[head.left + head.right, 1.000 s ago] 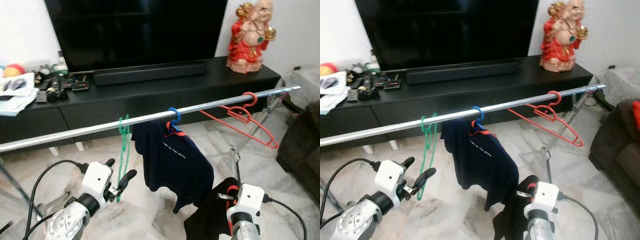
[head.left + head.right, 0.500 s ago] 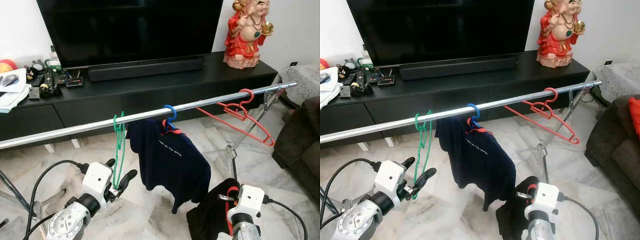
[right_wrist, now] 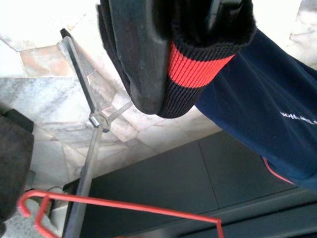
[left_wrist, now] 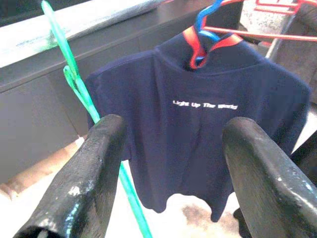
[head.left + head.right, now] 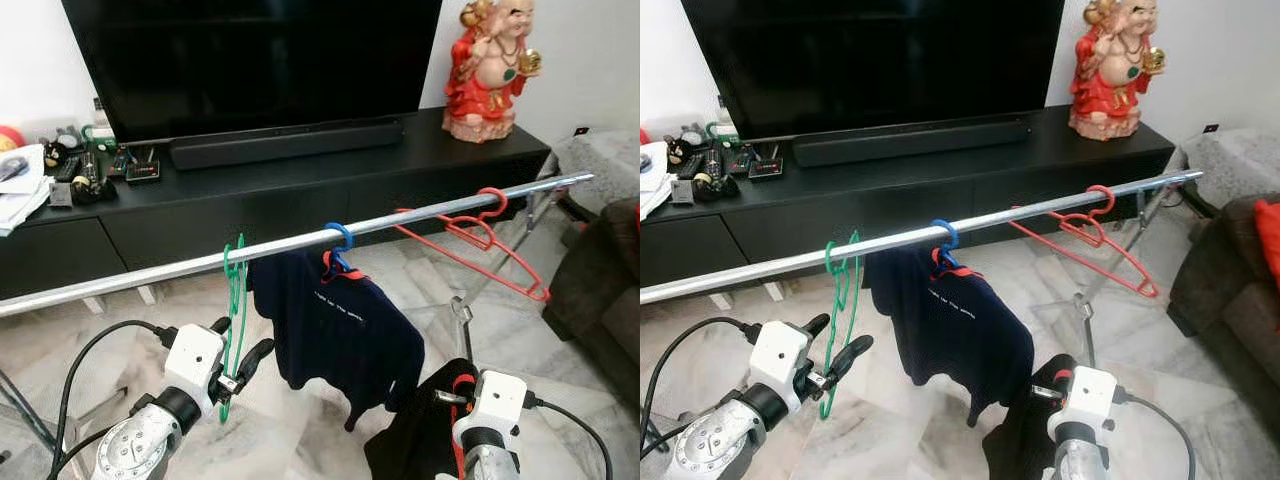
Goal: Hang hanger
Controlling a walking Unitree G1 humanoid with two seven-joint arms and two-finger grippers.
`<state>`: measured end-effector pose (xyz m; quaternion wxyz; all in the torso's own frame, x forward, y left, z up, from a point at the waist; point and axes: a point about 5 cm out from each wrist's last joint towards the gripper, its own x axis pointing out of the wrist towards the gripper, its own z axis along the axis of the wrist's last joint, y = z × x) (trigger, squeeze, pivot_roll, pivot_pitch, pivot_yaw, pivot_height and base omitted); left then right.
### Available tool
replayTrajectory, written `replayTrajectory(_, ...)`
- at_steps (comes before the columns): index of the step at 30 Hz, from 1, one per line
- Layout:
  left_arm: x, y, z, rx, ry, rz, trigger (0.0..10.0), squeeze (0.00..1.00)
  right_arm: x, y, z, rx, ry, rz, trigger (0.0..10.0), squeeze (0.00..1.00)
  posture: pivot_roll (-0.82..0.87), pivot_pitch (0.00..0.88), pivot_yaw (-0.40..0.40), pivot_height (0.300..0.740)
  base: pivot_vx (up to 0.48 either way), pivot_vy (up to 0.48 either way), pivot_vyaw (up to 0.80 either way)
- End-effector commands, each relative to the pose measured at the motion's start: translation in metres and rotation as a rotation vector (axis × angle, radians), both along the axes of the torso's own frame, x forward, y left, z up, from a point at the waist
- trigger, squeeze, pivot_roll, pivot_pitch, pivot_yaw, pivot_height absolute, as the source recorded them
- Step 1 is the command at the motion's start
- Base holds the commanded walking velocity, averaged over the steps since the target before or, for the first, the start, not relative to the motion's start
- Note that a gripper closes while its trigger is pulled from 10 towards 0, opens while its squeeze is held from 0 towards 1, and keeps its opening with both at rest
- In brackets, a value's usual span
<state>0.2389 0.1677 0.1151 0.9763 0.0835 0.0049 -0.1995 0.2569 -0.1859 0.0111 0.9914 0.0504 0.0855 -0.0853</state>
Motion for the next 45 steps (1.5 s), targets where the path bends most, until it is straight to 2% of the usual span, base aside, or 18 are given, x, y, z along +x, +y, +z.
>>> replayTrajectory(1, -0.001, -0.002, 0.003, 0.006, -0.013, 0.000, 10.0, 0.00, 0.001, 0.002, 0.001, -0.004, -0.008, 0.012, 10.0, 0.00, 0.04, 0.085, 0.007, 0.740, 0.330, 0.000, 0.00)
replayTrajectory(16, -0.009, -0.002, 0.007, 0.006, 0.001, -0.058, 10.0, 0.00, -0.003, 0.003, -0.002, 0.001, 0.002, 0.012, 10.0, 0.00, 0.05, 0.109, 0.009, 0.740, 0.019, 0.000, 0.00)
replayTrajectory(19, -0.014, 0.004, 0.009, 0.038, 0.048, -0.114, 10.0, 0.00, -0.004, 0.004, -0.002, 0.000, 0.003, 0.012, 10.0, 0.00, 0.05, 0.115, 0.011, 0.740, 0.000, 0.000, 0.00)
replayTrajectory(23, -0.012, 0.010, 0.014, 0.060, 0.084, -0.138, 10.0, 0.00, -0.005, 0.005, -0.003, 0.002, 0.007, 0.013, 10.0, 0.00, 0.06, 0.119, 0.013, 0.740, 0.000, 0.000, 0.00)
replayTrajectory(24, -0.006, 0.015, 0.017, 0.086, 0.090, -0.109, 10.0, 0.00, -0.004, 0.006, -0.003, 0.003, 0.008, 0.015, 10.0, 0.00, 0.06, 0.123, 0.016, 0.740, 0.000, 0.000, 0.00)
replayTrajectory(26, -0.003, 0.016, 0.018, 0.096, 0.089, -0.092, 10.0, 0.00, -0.004, 0.006, -0.003, 0.004, 0.008, 0.015, 10.0, 0.00, 0.06, 0.123, 0.016, 0.740, 0.000, 0.000, 0.00)
replayTrajectory(28, 0.006, 0.018, 0.025, 0.071, 0.078, -0.044, 10.0, 0.00, -0.003, 0.008, -0.003, 0.007, 0.005, 0.014, 10.0, 0.00, 0.06, 0.125, 0.023, 0.740, 0.000, 0.000, 0.00)
replayTrajectory(32, 0.013, 0.024, 0.027, 0.100, 0.093, 0.012, 10.0, 0.00, -0.002, 0.009, -0.002, 0.008, 0.003, 0.012, 10.0, 0.00, 0.05, 0.126, 0.027, 0.740, 0.000, 0.000, 0.00)
replayTrajectory(33, 0.018, 0.033, 0.029, 0.102, 0.106, 0.079, 10.0, 0.00, -0.002, 0.008, -0.002, 0.008, 0.003, 0.009, 10.0, 0.00, 0.06, 0.126, 0.029, 0.740, 0.000, 0.000, 0.00)
replayTrajectory(35, 0.022, 0.043, 0.033, 0.076, 0.114, 0.145, 10.0, 0.00, -0.002, 0.007, -0.003, 0.008, 0.005, 0.005, 10.0, 0.00, 0.06, 0.125, 0.031, 0.740, 0.000, 0.000, 0.00)
replayTrajectory(37, 0.025, 0.049, 0.037, 0.063, 0.116, 0.181, 10.0, 0.00, -0.002, 0.007, -0.003, 0.007, 0.007, 0.004, 10.0, 0.00, 0.06, 0.124, 0.032, 0.740, 0.000, 0.000, 0.00)
replayTrajectory(42, 0.029, 0.068, 0.037, 0.120, 0.168, 0.273, 10.0, 0.00, -0.002, 0.007, -0.004, 0.006, 0.013, 0.002, 10.0, 0.00, 0.06, 0.118, 0.034, 0.740, 0.000, 0.000, 0.00)
replayTrajectory(45, 0.031, 0.069, 0.033, 0.115, 0.230, 0.287, 10.0, 0.00, -0.001, 0.008, -0.004, 0.007, 0.014, 0.004, 10.0, 0.00, 0.06, 0.113, 0.037, 0.740, 0.000, 0.000, 0.00)
